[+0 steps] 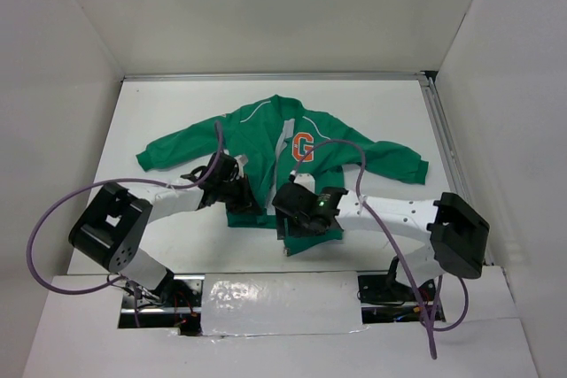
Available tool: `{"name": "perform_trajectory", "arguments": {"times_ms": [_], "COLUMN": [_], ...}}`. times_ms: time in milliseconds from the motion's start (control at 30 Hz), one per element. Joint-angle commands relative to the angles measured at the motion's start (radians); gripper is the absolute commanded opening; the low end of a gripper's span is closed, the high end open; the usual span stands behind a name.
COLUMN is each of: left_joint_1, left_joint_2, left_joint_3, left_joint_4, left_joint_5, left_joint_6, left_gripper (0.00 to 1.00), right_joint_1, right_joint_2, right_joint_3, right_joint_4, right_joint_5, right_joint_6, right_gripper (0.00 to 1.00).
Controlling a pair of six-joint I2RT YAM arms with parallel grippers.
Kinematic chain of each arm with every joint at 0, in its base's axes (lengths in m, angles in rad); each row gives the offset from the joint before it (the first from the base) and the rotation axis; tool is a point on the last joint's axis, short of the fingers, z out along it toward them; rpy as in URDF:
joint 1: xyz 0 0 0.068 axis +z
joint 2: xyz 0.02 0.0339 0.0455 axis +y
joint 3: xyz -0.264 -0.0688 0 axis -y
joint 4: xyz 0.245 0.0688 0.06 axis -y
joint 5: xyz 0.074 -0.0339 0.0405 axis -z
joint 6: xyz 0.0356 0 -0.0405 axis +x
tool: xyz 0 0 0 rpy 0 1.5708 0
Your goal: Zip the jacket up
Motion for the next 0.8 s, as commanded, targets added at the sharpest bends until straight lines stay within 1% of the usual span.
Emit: {"name": "perform_trajectory", "arguments": {"times_ms": [0,133,167,367,467,600,700,767], "left_joint_1": [-0.013,-0.025,-0.028,-0.038,-0.041,-0.045,-0.045,-0.047], "left_joint_2": [-0.032,-0.049,-0.058,-0.083,-0.086,-0.072,-0.055,-0.044], "left_joint_3": [-0.013,-0.021,-0.026,-0.030,-0.032,-0.026,-0.018,-0.015], "left_joint_4": [0.006,0.000,0.003,-0.010,-0.010,-0.011,-0.014,-0.010], "left_joint_5": [-0.022,-0.034,-0.037,-0.054,-0.059,-0.059,-0.054,-0.050], "left_joint_6": [-0.005,-0.009,-0.010,-0.013,-0.013,-0.013,-0.011,-0.010], "left_gripper": [0.00,0.00,0.00,0.00,0.00,0.00,0.00,0.00], "right_joint_1": [0.006,0.015,0.015,0.017,0.017,0.023,0.029,0.031], "right_joint_2": [0.043,0.110,0.138,0.227,0.264,0.284,0.279,0.253], "right_joint_3": [-0.010,-0.018,-0.016,-0.006,-0.015,-0.030,-0.038,-0.044], "right_joint_4": [-0.100,-0.061,-0.055,-0.002,0.026,0.066,0.069,0.066], "right_joint_5": [0.104,0.102,0.130,0.144,0.116,0.052,0.040,0.050], "right_joint_6": [0.155,0.170,0.185,0.163,0.146,0.121,0.126,0.133], "right_gripper": [0.81,0.80,0.79,0.77,0.76,0.79,0.83,0.84]}}
